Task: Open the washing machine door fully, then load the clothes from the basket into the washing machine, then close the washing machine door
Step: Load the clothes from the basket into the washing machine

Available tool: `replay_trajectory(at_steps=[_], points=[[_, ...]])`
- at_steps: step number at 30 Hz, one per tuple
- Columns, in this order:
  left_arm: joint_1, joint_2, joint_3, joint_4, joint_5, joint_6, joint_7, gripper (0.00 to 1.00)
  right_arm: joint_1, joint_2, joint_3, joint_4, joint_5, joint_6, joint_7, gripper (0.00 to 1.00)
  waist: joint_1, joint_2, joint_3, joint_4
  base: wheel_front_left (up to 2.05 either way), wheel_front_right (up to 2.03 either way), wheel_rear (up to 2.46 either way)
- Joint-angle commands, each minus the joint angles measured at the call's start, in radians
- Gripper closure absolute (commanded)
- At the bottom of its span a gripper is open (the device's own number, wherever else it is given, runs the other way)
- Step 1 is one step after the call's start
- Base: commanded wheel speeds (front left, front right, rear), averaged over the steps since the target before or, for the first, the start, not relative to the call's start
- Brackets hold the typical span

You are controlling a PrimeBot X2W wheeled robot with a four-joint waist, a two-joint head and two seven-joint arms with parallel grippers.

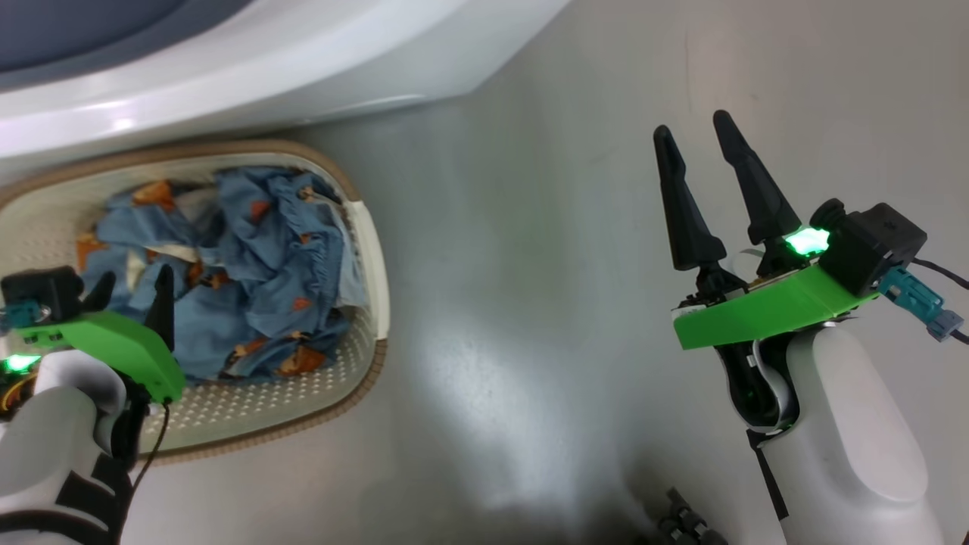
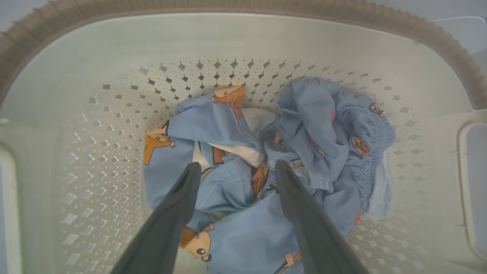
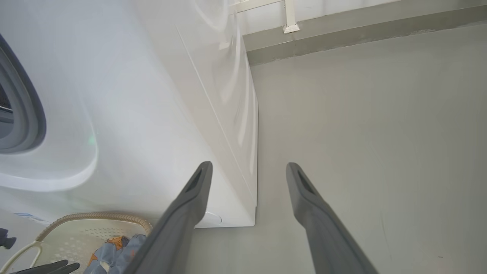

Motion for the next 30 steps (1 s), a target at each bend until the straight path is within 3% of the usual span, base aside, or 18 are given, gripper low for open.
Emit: replay_trajectory(at_steps=[1, 11, 30], points=[[-0.003, 0.040, 0.017, 0.006, -0.007, -0.004, -0.003, 0.00, 0.012, 0.010, 0.020, -0.025, 0.003, 0.002, -0.005, 0.00, -0.0001, 0.0000, 0.034, -0.028, 0.00, 0.00, 0.00], [-0.066, 0.056, -0.046, 0.096, -0.032, -0.010, 0.033, 0.00, -0.001, 0.015, 0.036, -0.033, 0.023, 0.002, -0.005, 0.00, -0.0001, 0.0000, 0.084, -0.076, 0.00, 0.00, 0.00], [-0.123, 0.098, -0.171, 0.154, -0.151, -0.010, 0.218, 0.00, -0.005, 0.016, 0.050, -0.049, 0.054, 0.002, -0.005, 0.00, -0.0001, 0.0000, 0.128, -0.127, 0.00, 0.00, 0.00]])
